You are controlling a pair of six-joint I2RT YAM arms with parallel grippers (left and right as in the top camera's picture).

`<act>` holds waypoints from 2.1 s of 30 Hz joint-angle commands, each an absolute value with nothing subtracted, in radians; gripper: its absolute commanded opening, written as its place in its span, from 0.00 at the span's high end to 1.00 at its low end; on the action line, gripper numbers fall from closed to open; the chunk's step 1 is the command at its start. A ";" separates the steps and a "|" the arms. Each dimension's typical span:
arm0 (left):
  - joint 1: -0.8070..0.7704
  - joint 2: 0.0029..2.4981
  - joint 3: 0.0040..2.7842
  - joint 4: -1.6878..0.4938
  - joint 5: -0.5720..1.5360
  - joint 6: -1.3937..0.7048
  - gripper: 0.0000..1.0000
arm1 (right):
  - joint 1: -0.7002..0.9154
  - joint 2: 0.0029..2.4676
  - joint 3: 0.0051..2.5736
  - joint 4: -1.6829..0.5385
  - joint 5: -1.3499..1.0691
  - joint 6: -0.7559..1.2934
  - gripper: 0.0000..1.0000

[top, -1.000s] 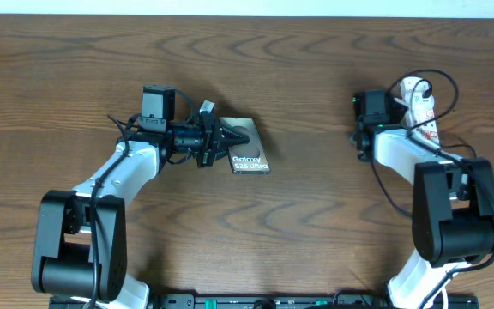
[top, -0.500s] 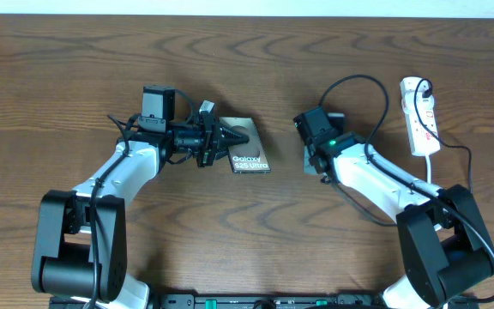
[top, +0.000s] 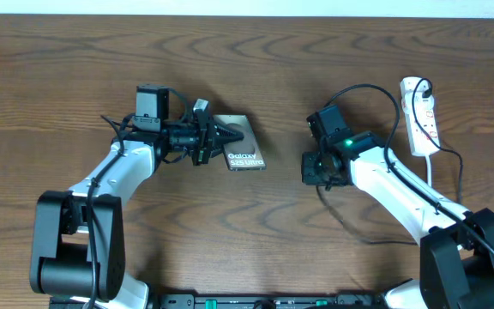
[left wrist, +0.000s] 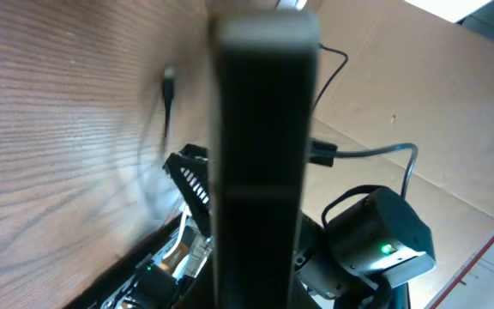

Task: Plug charger to phone and switch on socket
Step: 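Lower the right gripper over the black USB-C cable end, then close the right gripper on the cable plug and lift it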

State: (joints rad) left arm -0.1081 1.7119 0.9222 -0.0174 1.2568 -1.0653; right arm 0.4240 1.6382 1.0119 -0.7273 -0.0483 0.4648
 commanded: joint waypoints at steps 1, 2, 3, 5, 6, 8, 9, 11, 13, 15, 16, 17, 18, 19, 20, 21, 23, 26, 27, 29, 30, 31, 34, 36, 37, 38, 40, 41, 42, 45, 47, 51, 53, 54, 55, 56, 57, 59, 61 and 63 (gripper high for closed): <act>-0.096 1.706 0.933 -0.009 1.290 -1.040 0.92 | 0.422 1.631 1.014 -0.693 0.002 0.443 0.53; -0.096 1.706 0.933 -0.009 1.290 -1.040 0.92 | 0.422 1.631 1.014 -0.670 0.002 0.439 0.51; -0.096 1.706 0.933 -0.009 1.290 -1.040 0.92 | 0.422 1.631 1.014 -0.645 0.002 0.434 0.49; -0.096 1.706 0.933 -0.009 1.290 -1.040 0.92 | 0.426 1.632 1.014 -0.600 0.002 0.408 0.42; -0.096 1.706 0.933 -0.009 1.290 -1.041 0.92 | 0.426 1.633 1.014 -0.586 0.003 0.391 0.43; -0.096 1.706 0.933 -0.009 1.290 -1.041 0.92 | 0.425 1.642 1.014 -0.584 0.084 0.381 0.43; -0.096 1.706 0.933 -0.009 1.290 -1.040 0.92 | 0.425 1.650 1.014 -0.590 0.127 0.381 0.44; -0.096 1.706 0.933 -0.009 1.289 -1.041 0.92 | 0.425 1.670 1.014 -0.603 0.155 0.380 0.46; -0.096 1.706 0.933 -0.009 1.290 -1.041 0.92 | 0.426 1.688 1.014 -0.612 0.155 0.381 0.53; -0.096 1.706 0.933 -0.009 1.290 -1.040 0.92 | 0.432 1.709 1.014 -0.609 0.152 0.385 0.57; -0.096 1.706 0.933 -0.009 1.290 -1.040 0.92 | 0.435 1.718 1.014 -0.604 0.150 0.385 0.57; -0.096 1.706 0.933 -0.009 1.290 -1.041 0.92 | 0.437 1.723 1.014 -0.602 0.145 0.386 0.57; -0.096 1.706 0.933 -0.009 1.290 -1.041 0.92 | 0.440 1.734 1.014 -0.604 0.143 0.388 0.60; -0.096 1.706 0.933 -0.010 1.290 -1.041 0.92 | 0.443 1.741 1.014 -0.613 0.143 0.388 0.62; -0.096 1.706 0.933 -0.010 1.293 -1.041 0.92 | 0.446 1.751 1.014 -0.623 0.144 0.388 0.67; -0.096 1.706 0.933 -0.010 1.294 -1.041 0.92 | 0.448 1.762 1.014 -0.630 0.144 0.388 0.71; -0.096 1.706 0.933 -0.009 1.293 -1.040 0.92 | 0.451 1.770 1.014 -0.636 0.136 0.402 0.75; -0.096 1.706 0.933 -0.010 1.293 -1.040 0.92 | 0.458 1.772 1.014 -0.636 0.136 0.409 0.79; -0.096 1.706 0.933 -0.010 1.294 -1.040 0.92 | 0.461 1.772 1.014 -0.635 0.137 0.411 0.79; -0.096 1.706 0.933 -0.010 1.294 -1.041 0.92 | 0.462 1.776 1.013 -0.631 0.140 0.411 0.79; -0.096 1.706 0.933 -0.010 1.294 -1.041 0.92 | 0.462 1.777 1.013 -0.628 0.142 0.411 0.80; -0.096 1.706 0.933 -0.010 1.294 -1.041 0.92 | 0.462 1.780 1.013 -0.628 0.150 0.411 0.80; -0.096 1.706 0.933 -0.010 1.294 -1.041 0.92 | 0.462 1.787 1.013 -0.628 0.167 0.411 0.83; -0.096 1.706 0.933 -0.010 1.295 -1.041 0.92 | 0.462 1.794 1.013 -0.623 0.167 0.411 0.83; -0.096 1.706 0.933 -0.010 1.295 -1.041 0.92 | 0.462 1.798 1.013 -0.617 0.167 0.411 0.83; -0.096 1.706 0.933 -0.010 1.298 -1.041 0.92 | 0.462 1.805 1.013 -0.610 0.170 0.411 0.83; -0.096 1.706 0.933 -0.010 1.299 -1.041 0.92 | 0.462 1.819 1.013 -0.595 0.170 0.411 0.84; -0.096 1.706 0.933 -0.010 1.301 -1.041 0.92 | 0.462 1.825 1.013 -0.589 0.170 0.412 0.87; -0.096 1.706 0.933 -0.010 1.301 -1.040 0.92 | 0.462 1.832 1.013 -0.587 0.168 0.418 0.91; -0.096 1.706 0.933 -0.010 1.301 -1.041 0.92 | 0.463 1.832 1.013 -0.588 0.166 0.440 0.98; -0.096 1.706 0.933 -0.010 1.301 -1.041 0.92 | 0.464 1.832 1.013 -0.587 0.162 0.449 0.99; -0.096 1.706 0.933 -0.010 1.301 -1.028 0.92 | 0.464 1.812 1.014 -0.591 0.084 0.469 0.99; -0.096 1.706 0.933 -0.009 1.301 -1.018 0.92 | 0.464 1.782 1.015 -0.595 0.045 0.471 0.99; -0.096 1.706 0.933 -0.009 1.301 -1.016 0.92 | 0.464 1.765 1.015 -0.598 0.025 0.471 0.99; -0.095 1.706 0.933 -0.007 1.301 -1.015 0.92 | 0.464 1.742 1.015 -0.604 -0.003 0.471 0.99; -0.094 1.706 0.933 0.001 1.301 -1.015 0.92 | 0.463 1.713 1.015 -0.612 -0.043 0.471 0.99; -0.090 1.706 0.933 0.015 1.302 -1.015 0.92 | 0.464 1.676 1.015 -0.623 -0.094 0.471 0.99; -0.082 1.706 0.933 0.048 1.307 -1.016 0.92 | 0.464 1.596 1.015 -0.648 -0.192 0.470 0.99; -0.069 1.706 0.933 0.101 1.332 -1.019 0.92 | 0.464 1.501 1.015 -0.681 -0.305 0.456 0.99; -0.056 1.706 0.933 0.157 1.361 -1.034 0.92 | 0.464 1.408 1.013 -0.708 -0.409 0.431 0.99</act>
